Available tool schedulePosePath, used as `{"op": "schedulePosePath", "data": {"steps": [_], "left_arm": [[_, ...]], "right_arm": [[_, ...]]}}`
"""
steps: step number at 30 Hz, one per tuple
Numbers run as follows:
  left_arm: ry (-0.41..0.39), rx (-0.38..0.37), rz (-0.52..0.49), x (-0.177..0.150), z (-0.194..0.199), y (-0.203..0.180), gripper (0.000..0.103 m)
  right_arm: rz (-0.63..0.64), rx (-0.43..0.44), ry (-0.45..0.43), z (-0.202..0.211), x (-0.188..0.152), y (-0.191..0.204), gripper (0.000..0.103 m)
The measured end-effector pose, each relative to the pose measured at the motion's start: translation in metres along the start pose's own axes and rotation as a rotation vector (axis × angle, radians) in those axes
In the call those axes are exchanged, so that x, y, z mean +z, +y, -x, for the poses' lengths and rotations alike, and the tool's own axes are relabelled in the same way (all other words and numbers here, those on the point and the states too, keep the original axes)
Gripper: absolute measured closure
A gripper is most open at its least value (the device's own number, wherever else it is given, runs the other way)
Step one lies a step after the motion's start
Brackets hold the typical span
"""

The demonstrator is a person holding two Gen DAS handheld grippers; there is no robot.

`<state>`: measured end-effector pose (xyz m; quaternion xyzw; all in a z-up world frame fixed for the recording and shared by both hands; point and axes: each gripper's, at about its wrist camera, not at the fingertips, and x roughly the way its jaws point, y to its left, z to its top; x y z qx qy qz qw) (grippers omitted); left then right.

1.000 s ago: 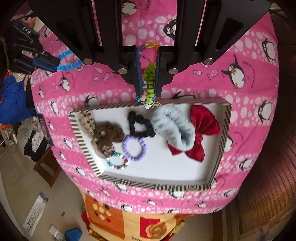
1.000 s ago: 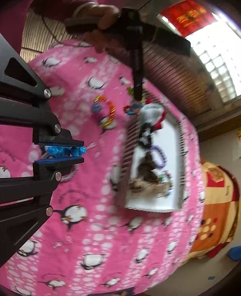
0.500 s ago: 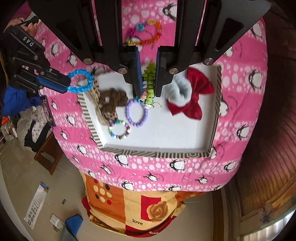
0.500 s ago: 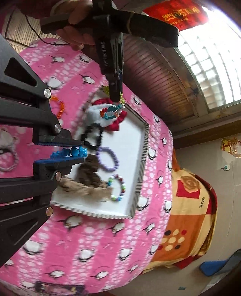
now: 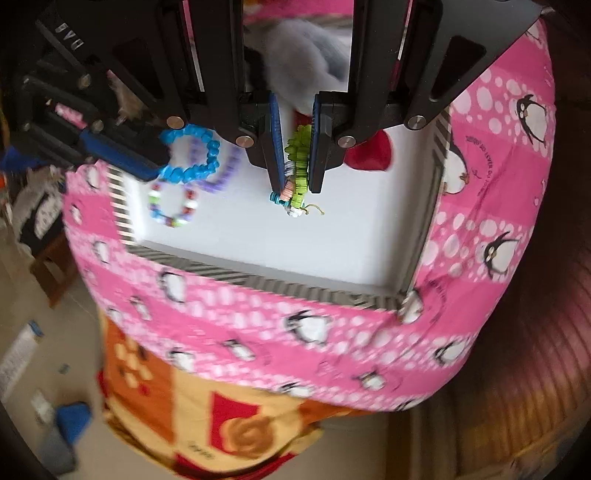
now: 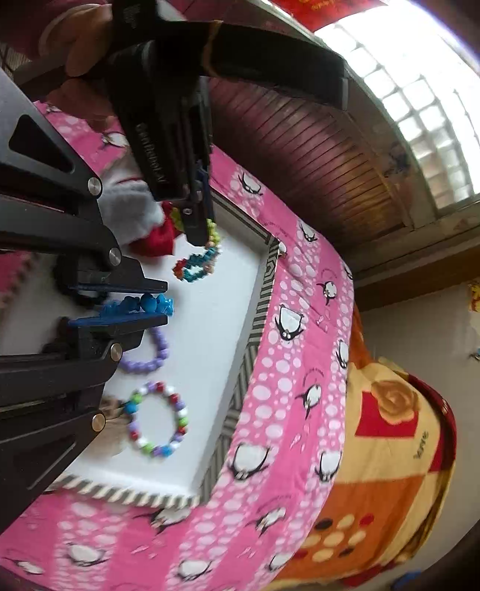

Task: Organize jewelry
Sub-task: 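Carry both bracelets into the white tray and open both tools, then withdraw both tools from the tray toward the orange and silver bracelets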

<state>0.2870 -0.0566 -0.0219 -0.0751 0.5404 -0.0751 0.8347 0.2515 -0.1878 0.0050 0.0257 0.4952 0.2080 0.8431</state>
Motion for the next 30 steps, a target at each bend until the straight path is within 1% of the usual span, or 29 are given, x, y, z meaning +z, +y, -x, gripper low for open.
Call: {"op": "schedulePosePath", "data": {"steps": [3,6,9,13,15,16,17,18,19,20,26,30], "left_arm": [[0.028,0.052,0.024,-0.002,-0.015,0.012,0.092],[0.042,0.084,0.016,-0.009,-0.022,0.015,0.092],[0.044,0.101,0.011,-0.014,-0.026,0.018,0.092],[0.037,0.128,-0.01,-0.019,-0.027,0.015,0.089],[0.039,0.134,-0.013,-0.02,-0.027,0.013,0.079],[0.036,0.13,-0.013,-0.021,-0.025,0.013,0.071],[0.033,0.134,-0.015,-0.02,-0.025,0.011,0.064],[0.028,0.14,-0.016,-0.02,-0.024,0.011,0.062],[0.023,0.145,-0.016,-0.021,-0.023,0.01,0.059],[0.017,0.151,-0.015,-0.021,-0.022,0.009,0.057],[-0.013,0.179,0.015,-0.03,-0.003,0.009,0.055],[-0.039,0.202,0.005,-0.04,0.01,0.006,0.054]], "right_arm": [[-0.015,-0.003,0.006,-0.023,0.015,-0.011,0.094],[-0.066,-0.046,0.017,-0.049,0.025,-0.034,0.094],[-0.136,-0.097,0.068,-0.075,0.026,-0.061,0.094],[-0.167,-0.107,0.096,-0.087,0.021,-0.072,0.094],[-0.172,-0.102,0.093,-0.086,0.022,-0.071,0.092],[-0.165,-0.101,0.088,-0.084,0.022,-0.069,0.089],[-0.152,-0.103,0.079,-0.08,0.021,-0.066,0.084],[-0.14,-0.106,0.07,-0.075,0.02,-0.063,0.081],[-0.126,-0.111,0.059,-0.069,0.019,-0.06,0.074],[-0.116,-0.117,0.05,-0.063,0.017,-0.057,0.072],[-0.121,-0.127,0.035,-0.034,-0.004,-0.046,0.071],[-0.116,-0.14,0.035,-0.02,-0.021,-0.035,0.069]]}}
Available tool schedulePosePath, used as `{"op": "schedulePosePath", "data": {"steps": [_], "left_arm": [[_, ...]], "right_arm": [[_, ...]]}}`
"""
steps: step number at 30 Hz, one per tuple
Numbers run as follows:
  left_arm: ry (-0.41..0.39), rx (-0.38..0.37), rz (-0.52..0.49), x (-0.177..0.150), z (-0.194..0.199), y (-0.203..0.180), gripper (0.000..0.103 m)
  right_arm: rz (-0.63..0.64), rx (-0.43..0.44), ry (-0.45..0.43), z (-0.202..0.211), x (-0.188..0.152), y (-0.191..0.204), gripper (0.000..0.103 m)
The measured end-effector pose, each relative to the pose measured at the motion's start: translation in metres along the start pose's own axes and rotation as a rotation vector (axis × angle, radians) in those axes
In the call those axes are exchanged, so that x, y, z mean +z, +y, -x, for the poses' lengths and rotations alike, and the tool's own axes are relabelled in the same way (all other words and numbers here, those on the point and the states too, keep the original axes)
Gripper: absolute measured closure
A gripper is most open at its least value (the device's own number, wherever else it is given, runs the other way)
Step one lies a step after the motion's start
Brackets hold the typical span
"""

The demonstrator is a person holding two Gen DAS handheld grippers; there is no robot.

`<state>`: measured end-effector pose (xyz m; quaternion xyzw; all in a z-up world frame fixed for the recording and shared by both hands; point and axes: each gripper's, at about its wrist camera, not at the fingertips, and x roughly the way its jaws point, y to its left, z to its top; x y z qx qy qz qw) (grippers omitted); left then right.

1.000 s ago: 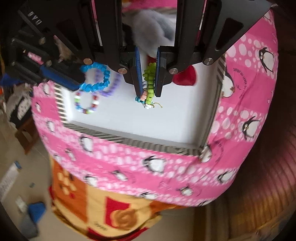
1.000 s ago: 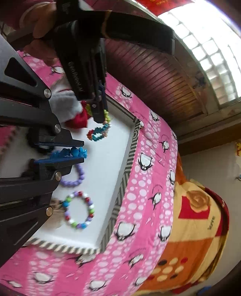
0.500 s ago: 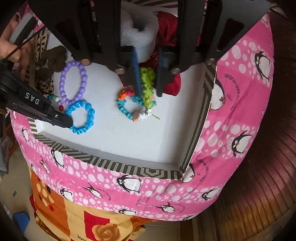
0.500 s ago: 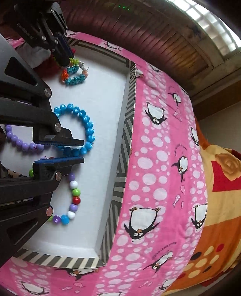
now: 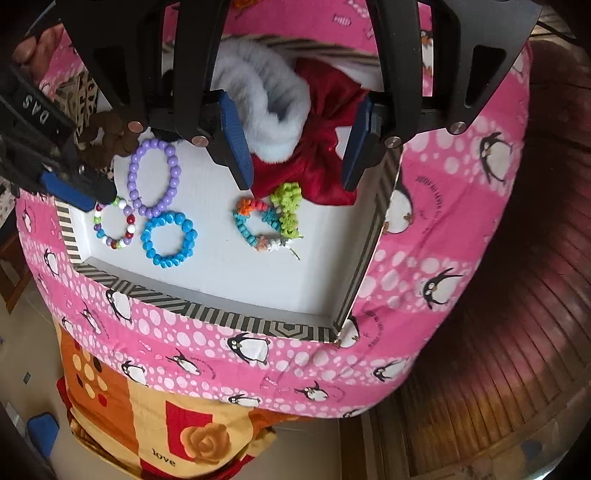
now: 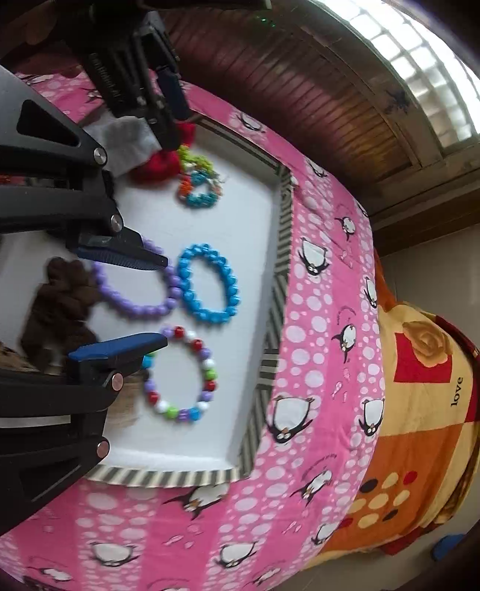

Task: Organize jewelry
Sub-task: 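Withdraw both tools from the tray toward the orange and silver bracelets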

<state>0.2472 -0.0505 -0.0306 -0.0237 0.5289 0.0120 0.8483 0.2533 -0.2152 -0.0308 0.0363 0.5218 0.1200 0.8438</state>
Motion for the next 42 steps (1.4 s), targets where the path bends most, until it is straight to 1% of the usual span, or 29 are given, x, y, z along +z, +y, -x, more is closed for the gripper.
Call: {"op": "schedulePosePath", "data": {"steps": [2,5,13,17,25,32,37,42], "left_arm": [[-0.015,0.009,-0.008,-0.006,0.007,-0.001,0.054],[-0.04,0.02,-0.018,-0.014,0.017,-0.002,0.054],[-0.061,0.019,-0.018,-0.037,0.036,0.001,0.054],[-0.061,0.022,-0.007,-0.051,0.043,0.005,0.054],[-0.052,0.019,-0.019,-0.08,0.054,0.008,0.054],[-0.058,0.001,-0.022,-0.102,0.069,0.007,0.054],[-0.05,-0.018,-0.038,-0.119,0.075,0.005,0.054],[-0.034,-0.037,-0.038,-0.135,0.079,0.007,0.054]], "right_arm": [[-0.011,0.003,-0.002,0.006,-0.008,0.003,0.065],[-0.018,0.004,-0.005,0.015,-0.019,0.009,0.064],[-0.031,-0.011,-0.008,0.037,-0.044,0.022,0.062],[-0.026,-0.021,0.006,0.041,-0.056,0.029,0.062],[-0.005,-0.03,0.026,0.052,-0.084,0.038,0.061],[0.001,-0.042,0.039,0.063,-0.109,0.044,0.06],[0.017,-0.075,0.052,0.069,-0.128,0.048,0.06],[0.003,-0.085,0.054,0.077,-0.142,0.047,0.059]]}}
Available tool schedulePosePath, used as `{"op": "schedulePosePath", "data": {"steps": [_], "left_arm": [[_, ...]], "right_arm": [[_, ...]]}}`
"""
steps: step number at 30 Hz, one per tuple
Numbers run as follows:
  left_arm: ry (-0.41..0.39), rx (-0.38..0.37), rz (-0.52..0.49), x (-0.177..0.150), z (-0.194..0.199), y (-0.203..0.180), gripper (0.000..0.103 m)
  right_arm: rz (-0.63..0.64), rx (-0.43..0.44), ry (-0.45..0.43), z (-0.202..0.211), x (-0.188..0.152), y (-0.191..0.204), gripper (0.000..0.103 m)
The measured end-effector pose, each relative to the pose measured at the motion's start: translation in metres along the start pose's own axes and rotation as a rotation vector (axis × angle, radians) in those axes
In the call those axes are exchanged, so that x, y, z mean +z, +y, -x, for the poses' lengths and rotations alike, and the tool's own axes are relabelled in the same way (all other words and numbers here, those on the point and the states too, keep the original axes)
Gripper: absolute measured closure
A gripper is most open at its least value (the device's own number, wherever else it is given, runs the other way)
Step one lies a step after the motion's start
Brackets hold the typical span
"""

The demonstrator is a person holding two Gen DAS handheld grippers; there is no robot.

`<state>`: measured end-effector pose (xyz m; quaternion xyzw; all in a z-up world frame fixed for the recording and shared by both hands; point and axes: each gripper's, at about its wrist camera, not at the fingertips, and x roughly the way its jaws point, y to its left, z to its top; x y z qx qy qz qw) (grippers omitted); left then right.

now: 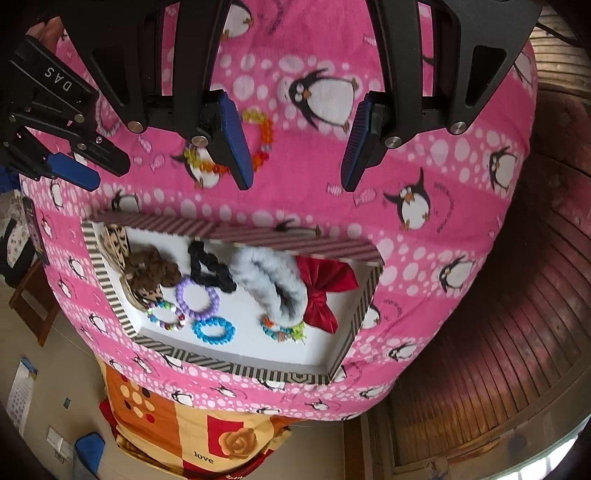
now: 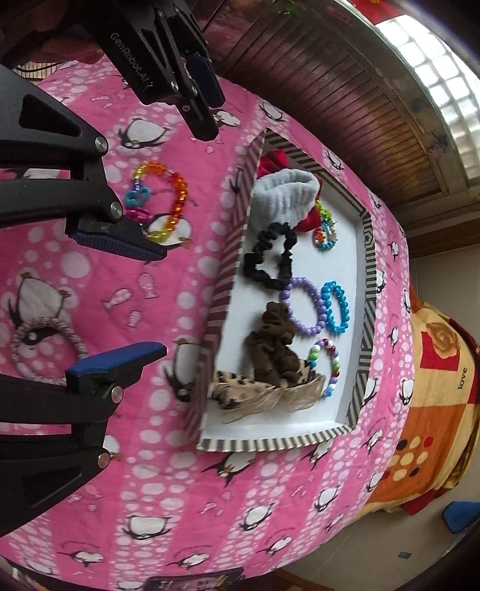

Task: Organize jewelry
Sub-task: 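Withdraw both tools from the tray toward the orange and silver bracelets, then lower both open tools over the orange bead bracelet and silver braided bracelet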

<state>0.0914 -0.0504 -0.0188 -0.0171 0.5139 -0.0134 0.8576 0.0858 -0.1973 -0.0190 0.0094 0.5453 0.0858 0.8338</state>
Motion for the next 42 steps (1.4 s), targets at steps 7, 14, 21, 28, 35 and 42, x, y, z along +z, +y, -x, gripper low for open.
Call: {"op": "schedulePosePath", "data": {"steps": [7,14,21,28,35,42], "left_arm": [[0.026,-0.03,-0.015,-0.019,0.003,-0.001,0.054],[0.051,-0.043,-0.033,-0.031,0.004,-0.001,0.053],[0.059,-0.045,-0.047,-0.043,0.007,-0.002,0.045],[0.073,-0.047,-0.048,-0.047,0.006,0.001,0.045],[0.087,-0.045,-0.052,-0.051,0.002,0.002,0.045],[0.092,-0.044,-0.055,-0.051,0.001,0.0,0.045]], "right_arm": [[-0.002,-0.023,-0.006,0.011,-0.018,0.001,0.054],[-0.011,-0.031,0.0,0.016,-0.032,0.0,0.053],[-0.009,-0.034,0.011,0.018,-0.044,0.001,0.053],[-0.004,-0.033,0.018,0.019,-0.05,0.004,0.053],[-0.006,-0.039,0.031,0.016,-0.053,0.002,0.052],[-0.006,-0.038,0.034,0.016,-0.055,0.002,0.052]]}}
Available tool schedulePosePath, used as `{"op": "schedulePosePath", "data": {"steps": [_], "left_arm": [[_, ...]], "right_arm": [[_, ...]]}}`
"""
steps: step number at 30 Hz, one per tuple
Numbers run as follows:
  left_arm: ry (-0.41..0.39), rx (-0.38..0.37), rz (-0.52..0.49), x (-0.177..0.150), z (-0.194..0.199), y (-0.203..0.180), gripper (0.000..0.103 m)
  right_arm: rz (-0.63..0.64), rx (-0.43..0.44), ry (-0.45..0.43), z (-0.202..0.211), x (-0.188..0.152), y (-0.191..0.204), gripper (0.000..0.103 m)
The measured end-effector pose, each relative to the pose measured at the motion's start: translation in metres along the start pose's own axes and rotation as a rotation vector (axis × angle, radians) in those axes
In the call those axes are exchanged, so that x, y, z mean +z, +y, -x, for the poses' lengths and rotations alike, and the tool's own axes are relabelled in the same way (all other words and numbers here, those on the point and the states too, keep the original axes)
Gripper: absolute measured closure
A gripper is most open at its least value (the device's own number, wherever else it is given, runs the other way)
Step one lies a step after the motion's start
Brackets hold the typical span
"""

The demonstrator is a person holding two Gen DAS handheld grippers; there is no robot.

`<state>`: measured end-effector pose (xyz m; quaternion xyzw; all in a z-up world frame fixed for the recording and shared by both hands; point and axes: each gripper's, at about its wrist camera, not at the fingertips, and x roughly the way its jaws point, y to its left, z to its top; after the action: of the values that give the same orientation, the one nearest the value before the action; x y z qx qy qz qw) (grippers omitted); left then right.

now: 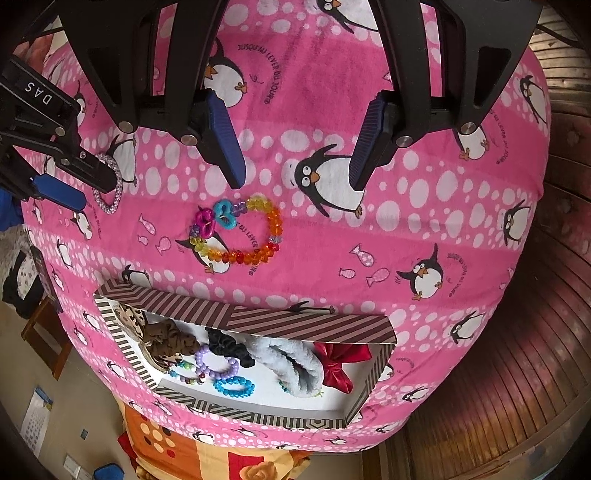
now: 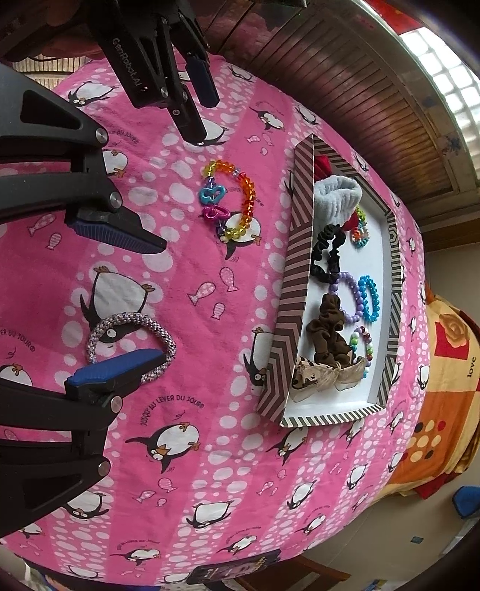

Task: Organize jewelry
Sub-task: 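Lower both open tools over the orange bead bracelet and silver braided bracelet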

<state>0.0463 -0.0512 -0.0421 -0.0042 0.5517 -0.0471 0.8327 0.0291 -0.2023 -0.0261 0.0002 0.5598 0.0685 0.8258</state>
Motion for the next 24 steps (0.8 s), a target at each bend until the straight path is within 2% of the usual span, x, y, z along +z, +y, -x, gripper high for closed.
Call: {"op": "schedulePosePath", "data": {"steps": [10,24], "left_arm": [[0.01,-0.001,0.005,-0.001,-0.003,0.003,0.045],[0.031,-0.026,0.05,0.008,-0.01,0.023,0.044]], "right_arm": [[-0.004,-0.001,0.004,0.004,-0.003,-0.007,0.051],[-0.078,-0.048,0.043,0.002,-0.018,-0.05,0.051]]}}
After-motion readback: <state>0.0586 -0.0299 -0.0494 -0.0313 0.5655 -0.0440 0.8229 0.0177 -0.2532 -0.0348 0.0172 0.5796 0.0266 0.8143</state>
